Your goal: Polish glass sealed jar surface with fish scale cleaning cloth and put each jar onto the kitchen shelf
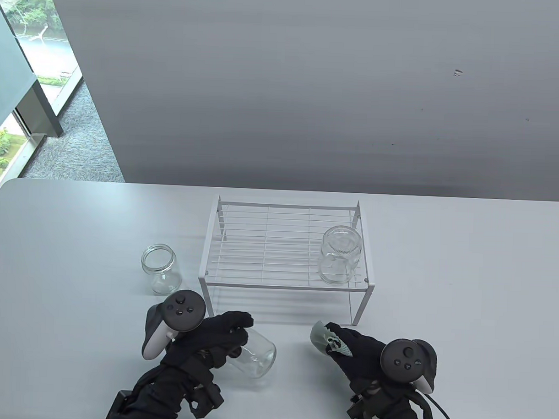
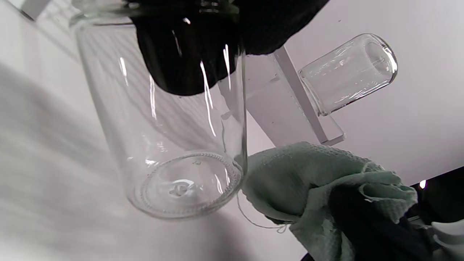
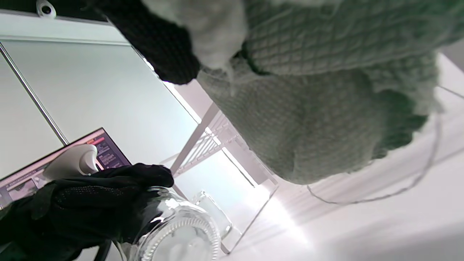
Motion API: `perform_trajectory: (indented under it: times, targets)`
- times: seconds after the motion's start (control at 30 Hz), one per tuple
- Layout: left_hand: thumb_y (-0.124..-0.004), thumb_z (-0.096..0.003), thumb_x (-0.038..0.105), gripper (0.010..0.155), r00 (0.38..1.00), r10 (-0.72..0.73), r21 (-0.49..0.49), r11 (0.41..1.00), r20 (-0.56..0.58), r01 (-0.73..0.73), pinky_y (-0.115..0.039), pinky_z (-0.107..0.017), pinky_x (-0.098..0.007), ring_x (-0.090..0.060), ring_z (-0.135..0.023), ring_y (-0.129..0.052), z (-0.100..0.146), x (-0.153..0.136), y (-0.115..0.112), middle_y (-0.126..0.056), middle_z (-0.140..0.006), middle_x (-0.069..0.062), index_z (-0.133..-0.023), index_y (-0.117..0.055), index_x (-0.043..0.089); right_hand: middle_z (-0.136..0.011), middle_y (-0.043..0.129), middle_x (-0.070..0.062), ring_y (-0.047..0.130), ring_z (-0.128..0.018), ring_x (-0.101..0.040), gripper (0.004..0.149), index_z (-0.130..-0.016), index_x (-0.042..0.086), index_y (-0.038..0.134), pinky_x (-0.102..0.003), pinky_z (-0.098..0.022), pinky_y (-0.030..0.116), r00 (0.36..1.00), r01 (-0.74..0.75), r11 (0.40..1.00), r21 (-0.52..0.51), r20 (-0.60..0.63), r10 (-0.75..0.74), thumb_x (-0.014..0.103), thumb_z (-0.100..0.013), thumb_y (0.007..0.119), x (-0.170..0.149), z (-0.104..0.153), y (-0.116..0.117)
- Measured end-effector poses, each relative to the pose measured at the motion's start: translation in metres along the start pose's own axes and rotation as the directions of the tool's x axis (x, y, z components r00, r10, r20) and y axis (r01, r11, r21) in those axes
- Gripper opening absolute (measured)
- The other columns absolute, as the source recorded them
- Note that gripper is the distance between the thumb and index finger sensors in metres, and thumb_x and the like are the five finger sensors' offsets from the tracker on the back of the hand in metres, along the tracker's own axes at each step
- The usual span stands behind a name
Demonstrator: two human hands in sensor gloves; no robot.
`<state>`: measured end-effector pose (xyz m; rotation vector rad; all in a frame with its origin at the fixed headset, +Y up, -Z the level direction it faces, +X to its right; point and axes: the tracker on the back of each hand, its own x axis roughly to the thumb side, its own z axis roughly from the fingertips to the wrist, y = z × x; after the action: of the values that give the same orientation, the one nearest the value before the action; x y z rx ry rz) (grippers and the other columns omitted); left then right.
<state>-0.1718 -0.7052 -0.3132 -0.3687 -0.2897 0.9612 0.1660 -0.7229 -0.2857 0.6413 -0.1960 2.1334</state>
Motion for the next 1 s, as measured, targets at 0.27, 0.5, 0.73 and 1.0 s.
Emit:
perform_trajectory:
  times: [0.27, 0.5, 0.73, 1.0]
  targets:
    - [-0.074, -0.0521, 0.029, 0.045, 0.976, 0.212, 0.011, 0.977, 0.044, -0.213, -0.048, -0.071, -0.058, -0.018, -0.055, -0.102, -0.012, -0.007, -0.037, -0.091, -0.079, -0.007, -0.096, -0.071, 0.020, -0.077, 0.082, -0.035, 0.090, -0.060, -0.055, 0.051, -0.089, -0.007, 0.076, -0.068, -0.049, 0.060, 0.998, 0.021, 0.995, -0.102, 0.053, -0.016, 0.025, -0.050, 0.076, 0.004, 0.002, -0.002]
    - [-0.069, -0.0534, 0.027, 0.045, 0.916, 0.401, -0.004, 0.916, 0.015, -0.401, -0.041, -0.073, -0.054, -0.018, -0.063, -0.103, -0.014, -0.032, -0.057, -0.088, -0.085, -0.011, -0.098, -0.069, 0.020, -0.079, 0.080, -0.035, 0.088, -0.062, -0.056, 0.052, -0.090, -0.007, 0.075, -0.069, -0.050, 0.059, 0.991, 0.017, 0.986, -0.169, 0.134, 0.006, 0.026, -0.050, 0.076, 0.012, 0.001, -0.001]
    - [-0.065, -0.0562, 0.028, 0.047, 0.826, 0.563, -0.074, 0.825, 0.012, -0.561, -0.035, -0.074, -0.053, -0.016, -0.073, -0.100, -0.014, -0.036, -0.065, -0.082, -0.092, -0.009, -0.103, -0.060, 0.021, -0.085, 0.075, -0.035, 0.079, -0.071, -0.061, 0.054, -0.094, -0.005, 0.071, -0.072, -0.053, 0.052, 0.953, -0.106, 0.986, -0.126, 0.271, 0.137, 0.028, -0.051, 0.074, 0.032, -0.004, 0.022]
    - [-0.078, -0.0552, 0.041, 0.071, 0.734, 0.677, -0.213, 0.726, 0.055, -0.654, -0.022, -0.072, -0.057, -0.021, -0.087, -0.089, -0.013, -0.025, -0.077, -0.066, -0.103, -0.015, -0.109, -0.041, 0.014, -0.097, 0.056, -0.037, 0.049, -0.086, -0.067, 0.070, -0.102, -0.006, 0.057, -0.076, -0.056, 0.033, 0.827, -0.446, 0.894, 0.033, 0.399, 0.397, 0.039, -0.051, 0.076, 0.048, -0.010, 0.057]
